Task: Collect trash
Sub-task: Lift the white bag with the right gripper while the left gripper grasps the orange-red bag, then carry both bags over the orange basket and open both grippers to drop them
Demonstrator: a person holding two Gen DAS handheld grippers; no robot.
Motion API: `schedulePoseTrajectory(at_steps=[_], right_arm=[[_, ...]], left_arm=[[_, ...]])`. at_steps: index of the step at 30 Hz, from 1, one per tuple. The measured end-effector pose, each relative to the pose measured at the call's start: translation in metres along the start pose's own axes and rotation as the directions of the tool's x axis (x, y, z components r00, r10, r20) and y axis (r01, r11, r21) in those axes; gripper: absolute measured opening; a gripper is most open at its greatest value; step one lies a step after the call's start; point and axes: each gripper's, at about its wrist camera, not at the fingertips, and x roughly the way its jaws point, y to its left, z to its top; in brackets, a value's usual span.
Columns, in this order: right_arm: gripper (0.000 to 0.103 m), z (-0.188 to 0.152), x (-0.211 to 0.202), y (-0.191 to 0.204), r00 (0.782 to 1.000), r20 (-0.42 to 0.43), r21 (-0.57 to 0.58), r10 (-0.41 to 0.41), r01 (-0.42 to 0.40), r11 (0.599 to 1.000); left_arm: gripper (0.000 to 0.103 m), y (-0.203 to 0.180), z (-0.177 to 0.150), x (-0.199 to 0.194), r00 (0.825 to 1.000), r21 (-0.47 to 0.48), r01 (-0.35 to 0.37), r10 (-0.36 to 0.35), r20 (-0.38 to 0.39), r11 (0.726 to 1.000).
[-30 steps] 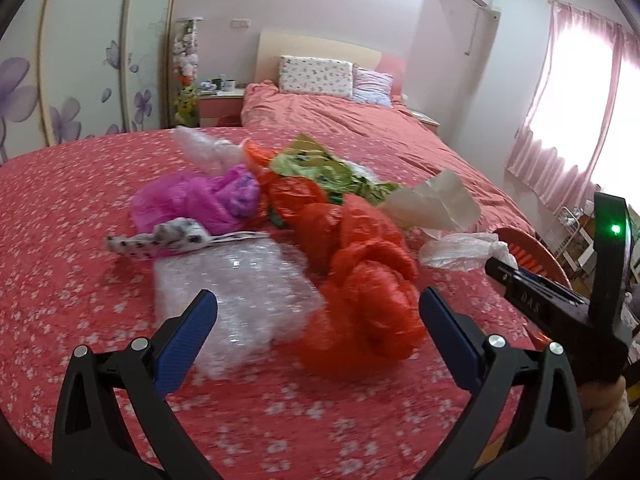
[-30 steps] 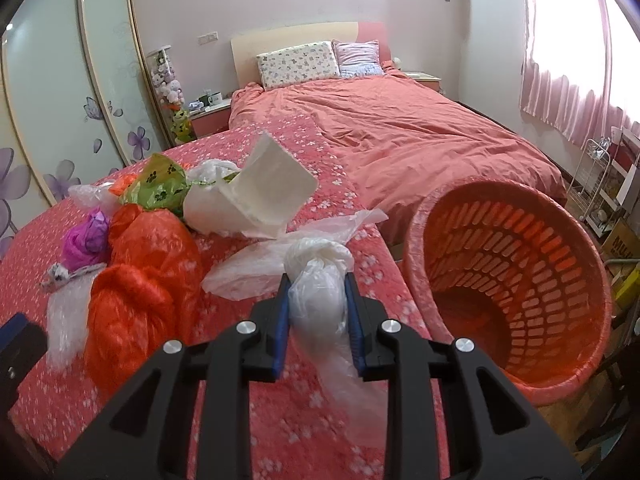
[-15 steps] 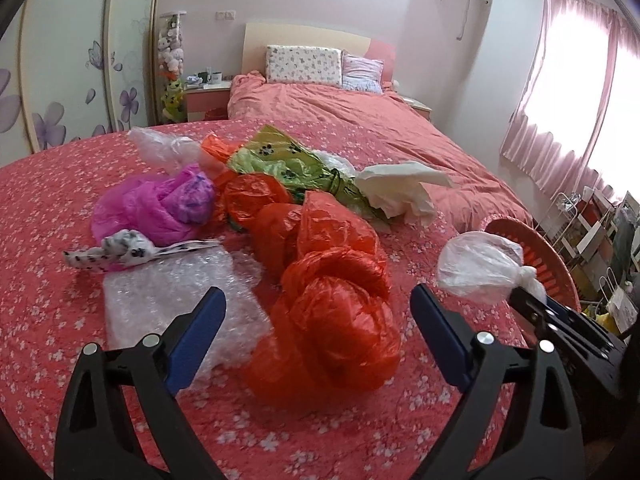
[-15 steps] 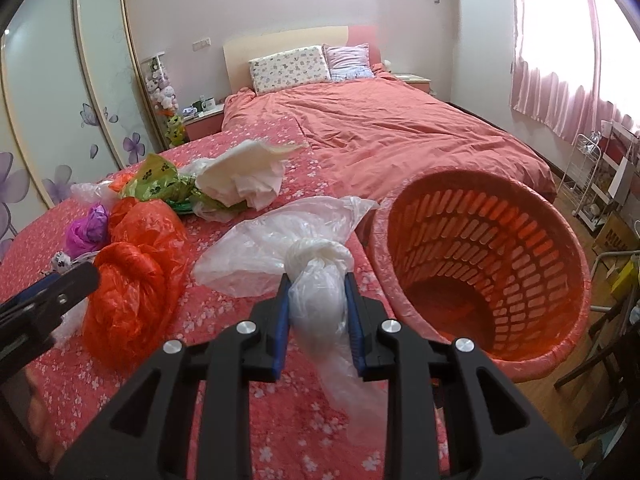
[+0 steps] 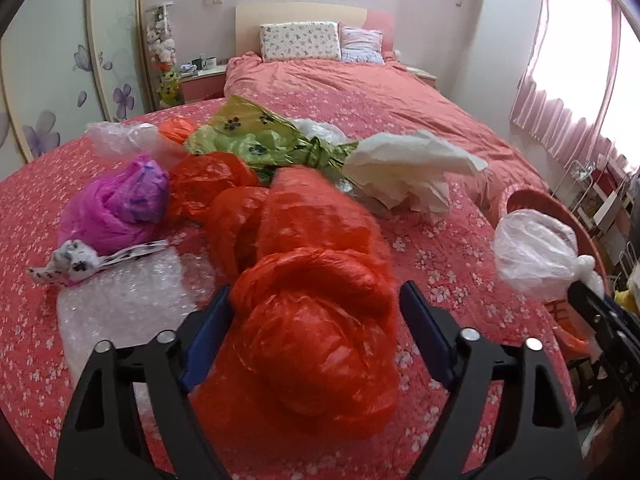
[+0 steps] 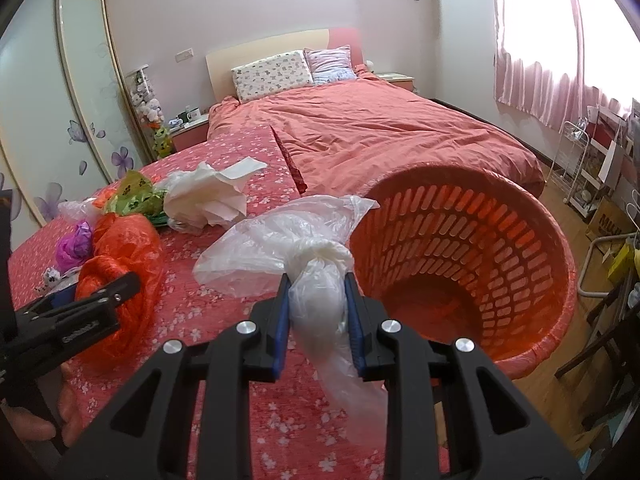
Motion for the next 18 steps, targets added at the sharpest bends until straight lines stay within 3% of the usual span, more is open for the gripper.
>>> schedulePoseTrajectory(at_steps=[4,8,18], right_arm=[[0.026,0.000,0.002,-0.005,1.000,0.000,0.015,0.003,-0.003,1.000],[0.026,0.000,0.001,-0.011,1.000,0.005,0.027,0.004,-0.004,1.000],[0.026,0.003,-0.012,-0.018,0.999,0.039,0.051,0.002,-0.004,0.999]], left_arm=[[0.062,-0.002,-0.002,0.007,1.000,-0.004,0.018,-0.018,-0.021,1.000],[0.048,-0.001,-0.004,-0.001,0.999,-0.006,0.053,-0.053,0.013,0.999],[0.046,-0.002,0.003,-0.031,0.991,-0.007,0.082,-0.081,0.103,0.997]])
